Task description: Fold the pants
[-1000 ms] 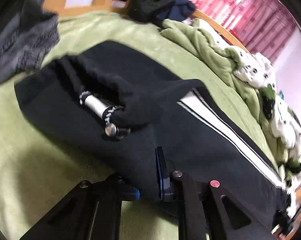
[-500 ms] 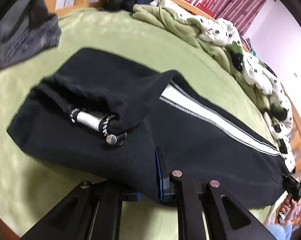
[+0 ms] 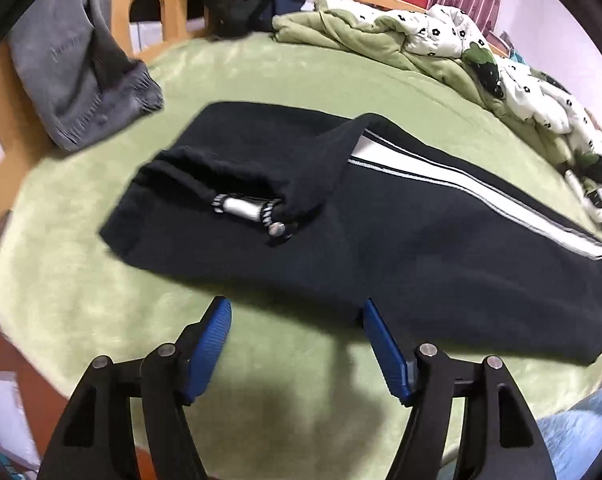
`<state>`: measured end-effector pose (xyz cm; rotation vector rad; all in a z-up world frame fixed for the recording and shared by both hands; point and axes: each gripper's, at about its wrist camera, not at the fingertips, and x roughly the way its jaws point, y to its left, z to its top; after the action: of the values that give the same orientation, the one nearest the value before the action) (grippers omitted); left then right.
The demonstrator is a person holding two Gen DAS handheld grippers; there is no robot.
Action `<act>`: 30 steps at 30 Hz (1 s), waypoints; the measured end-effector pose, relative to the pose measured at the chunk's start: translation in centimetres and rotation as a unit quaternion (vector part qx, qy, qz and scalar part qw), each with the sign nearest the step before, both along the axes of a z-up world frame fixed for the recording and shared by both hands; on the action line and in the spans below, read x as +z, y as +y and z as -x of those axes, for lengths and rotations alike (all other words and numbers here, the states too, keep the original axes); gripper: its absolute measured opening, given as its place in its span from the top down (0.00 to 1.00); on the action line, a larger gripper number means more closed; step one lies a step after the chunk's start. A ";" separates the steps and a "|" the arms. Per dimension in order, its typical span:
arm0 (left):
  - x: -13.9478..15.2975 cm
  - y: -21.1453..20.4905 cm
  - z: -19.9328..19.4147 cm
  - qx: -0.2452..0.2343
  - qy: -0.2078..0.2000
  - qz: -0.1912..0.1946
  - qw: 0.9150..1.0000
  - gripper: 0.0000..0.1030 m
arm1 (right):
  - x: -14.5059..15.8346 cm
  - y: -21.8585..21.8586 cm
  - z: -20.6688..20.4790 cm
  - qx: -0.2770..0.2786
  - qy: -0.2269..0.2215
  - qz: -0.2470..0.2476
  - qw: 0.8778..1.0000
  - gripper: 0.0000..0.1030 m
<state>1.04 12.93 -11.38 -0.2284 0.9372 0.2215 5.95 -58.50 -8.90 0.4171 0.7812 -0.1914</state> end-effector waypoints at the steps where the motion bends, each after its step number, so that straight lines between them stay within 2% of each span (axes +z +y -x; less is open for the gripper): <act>1: 0.2 -0.1 0.1 0.003 -0.002 -0.005 1.000 0.35 | 0.1 -0.8 -0.1 -0.008 -0.007 -0.023 1.000 0.38; 2: 0.3 -0.1 0.1 0.006 -0.004 -0.009 1.000 0.35 | 0.1 -1.6 -0.5 -0.019 -0.012 -0.045 0.999 0.34; 6: 0.9 0.7 -0.9 0.031 0.003 -0.033 0.999 0.35 | -1.6 -3.9 -3.9 -0.070 -0.009 -0.111 0.991 0.34; 9: 1.6 1.7 -1.1 0.048 -0.005 -0.022 0.999 0.35 | -3.7 -4.8 -6.6 -0.095 0.011 -0.150 0.984 0.34; 12: 2.5 2.1 -1.3 0.047 -0.033 -0.018 0.998 0.35 | -5.3 -5.2 -8.9 -0.106 0.014 -0.186 0.977 0.36; 13: 2.7 2.1 -1.3 0.045 -0.039 -0.017 0.998 0.35 | -5.1 -5.2 -9.6 -0.108 0.014 -0.178 0.978 0.38; 14: 2.8 2.1 -1.3 0.044 -0.042 -0.016 0.998 0.35 | -4.7 -5.0 -10.3 -0.116 0.021 -0.156 0.981 0.54; 15: 3.0 2.1 -1.5 0.042 -0.043 -0.015 0.998 0.35 | -4.1 -4.9 -10.8 -0.121 0.022 -0.127 0.984 0.64; 16: 3.1 2.1 -1.5 0.039 -0.046 -0.011 0.998 0.35 | -3.0 -5.0 -11.1 -0.108 0.009 -0.102 0.989 0.66; 17: 3.1 2.0 -1.5 0.035 -0.051 -0.007 0.998 0.35 | -1.6 -5.2 -10.9 -0.087 -0.023 -0.094 0.991 0.67; 19: 3.2 1.8 -1.4 0.026 -0.061 -0.001 0.998 0.35 | 1.0 -5.1 -10.1 -0.049 -0.078 -0.063 0.994 0.67; 20: 3.2 1.7 -1.4 0.024 -0.062 -0.003 0.998 0.35 | 1.4 -4.7 -10.0 -0.043 -0.082 -0.040 0.995 0.65; 21: 3.1 1.6 -1.4 0.026 -0.062 -0.006 0.998 0.35 | 1.1 -4.3 -10.4 -0.041 -0.067 -0.019 0.997 0.60; 23: 2.9 2.1 -1.6 0.031 -0.053 0.001 0.998 0.35 | -0.8 -3.9 -11.4 -0.041 0.004 0.015 0.999 0.55; 25: 2.6 2.6 -1.7 0.036 -0.033 0.015 0.999 0.35 | -3.2 -4.2 -11.2 -0.035 0.072 0.007 0.997 0.51; 27: 2.6 2.6 -1.5 0.028 -0.033 0.012 0.999 0.35 | -3.6 -4.7 -8.9 -0.042 0.064 -0.002 0.997 0.40; 30: 2.4 2.4 -1.9 0.013 -0.034 0.009 0.999 0.35 | -2.4 -5.0 -4.9 -0.058 0.061 0.019 0.996 0.38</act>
<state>2.95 15.37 -8.96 -0.2623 0.8697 0.2278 10.84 -63.47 -11.31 0.4179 0.8727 -0.3412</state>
